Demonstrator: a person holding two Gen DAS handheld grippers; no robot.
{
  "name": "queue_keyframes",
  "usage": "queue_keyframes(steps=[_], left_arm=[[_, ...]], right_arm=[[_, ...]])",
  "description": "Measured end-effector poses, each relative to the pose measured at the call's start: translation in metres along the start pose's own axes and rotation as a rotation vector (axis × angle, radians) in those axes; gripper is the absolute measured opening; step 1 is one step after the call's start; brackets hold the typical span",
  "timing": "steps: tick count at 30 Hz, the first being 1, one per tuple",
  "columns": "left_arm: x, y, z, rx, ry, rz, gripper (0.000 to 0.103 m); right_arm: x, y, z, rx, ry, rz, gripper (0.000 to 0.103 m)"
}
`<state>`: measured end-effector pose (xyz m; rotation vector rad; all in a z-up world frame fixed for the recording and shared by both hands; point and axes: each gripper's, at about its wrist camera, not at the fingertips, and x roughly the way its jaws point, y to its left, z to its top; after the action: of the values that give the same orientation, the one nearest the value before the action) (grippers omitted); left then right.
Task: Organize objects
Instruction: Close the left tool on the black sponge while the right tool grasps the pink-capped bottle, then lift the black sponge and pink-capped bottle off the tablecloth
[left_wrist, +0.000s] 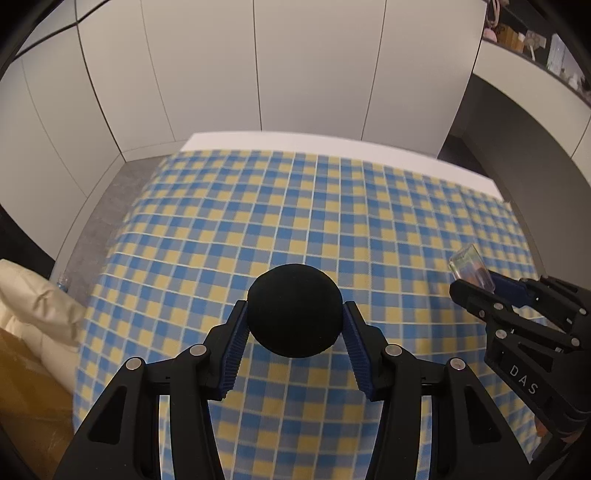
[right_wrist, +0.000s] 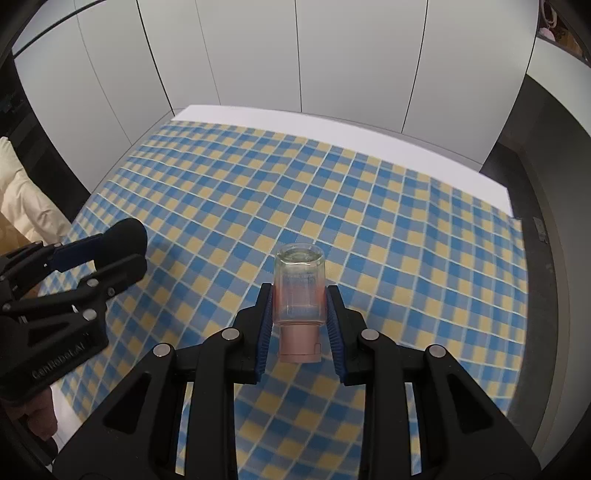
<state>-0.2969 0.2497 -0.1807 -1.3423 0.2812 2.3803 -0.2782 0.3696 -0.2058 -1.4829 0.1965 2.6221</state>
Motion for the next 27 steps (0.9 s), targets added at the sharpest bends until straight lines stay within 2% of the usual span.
queue_keyframes(steps=[8, 14, 27], left_arm=[[-0.058, -0.004, -0.003, -0.011, -0.045, -0.017, 0.051], [-0.101, -0.008, -0.011, -0.045, -0.053, -0.047, 0.051], [-0.178, -0.021, -0.038, -0.035, -0.060, -0.080, 0.051]], right_arm=[[-0.054, 0.000, -0.005, 0.009, -0.024, -0.003, 0.029], [-0.095, 0.005, -0.013, 0.028, -0.025, 0.002, 0.029], [-0.166, 0.009, -0.035, 0.052, -0.023, 0.021, 0.029]])
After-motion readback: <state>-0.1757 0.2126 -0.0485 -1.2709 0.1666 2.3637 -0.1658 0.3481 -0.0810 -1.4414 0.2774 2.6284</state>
